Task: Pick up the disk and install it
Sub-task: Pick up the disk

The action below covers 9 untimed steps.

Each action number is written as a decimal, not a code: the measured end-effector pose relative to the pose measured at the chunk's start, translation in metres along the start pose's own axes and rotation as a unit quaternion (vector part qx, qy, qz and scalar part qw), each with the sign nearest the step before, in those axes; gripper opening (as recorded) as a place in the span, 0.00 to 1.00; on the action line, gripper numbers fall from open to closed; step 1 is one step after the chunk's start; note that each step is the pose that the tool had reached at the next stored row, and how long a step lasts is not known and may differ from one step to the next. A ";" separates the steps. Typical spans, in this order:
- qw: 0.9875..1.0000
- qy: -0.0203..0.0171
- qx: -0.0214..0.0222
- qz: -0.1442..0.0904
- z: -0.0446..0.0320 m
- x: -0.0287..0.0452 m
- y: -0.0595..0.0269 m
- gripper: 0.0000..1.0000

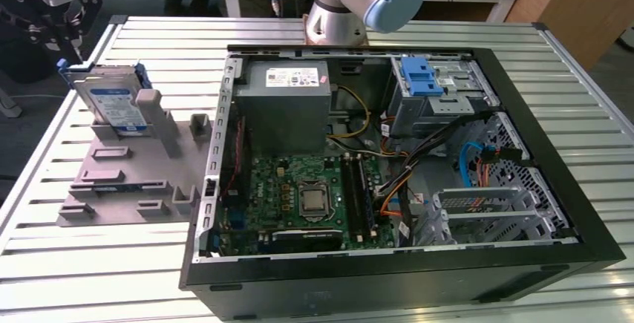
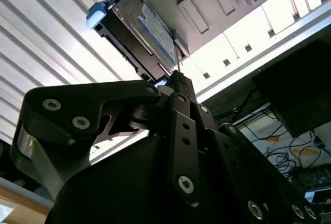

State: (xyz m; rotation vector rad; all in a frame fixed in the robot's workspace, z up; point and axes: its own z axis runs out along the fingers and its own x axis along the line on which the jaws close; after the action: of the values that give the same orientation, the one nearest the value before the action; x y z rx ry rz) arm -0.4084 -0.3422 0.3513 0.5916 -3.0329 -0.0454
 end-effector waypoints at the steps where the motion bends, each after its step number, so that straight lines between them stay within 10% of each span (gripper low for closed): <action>1: 1.000 0.000 0.000 -0.005 0.0000 0.0000 0.0000 0.11; 9: 0.999 0.001 0.002 -0.041 0.0000 0.0000 0.0000 0.11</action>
State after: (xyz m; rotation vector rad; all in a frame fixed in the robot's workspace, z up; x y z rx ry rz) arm -0.4084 -0.3422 0.3513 0.7142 -3.0061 -0.0419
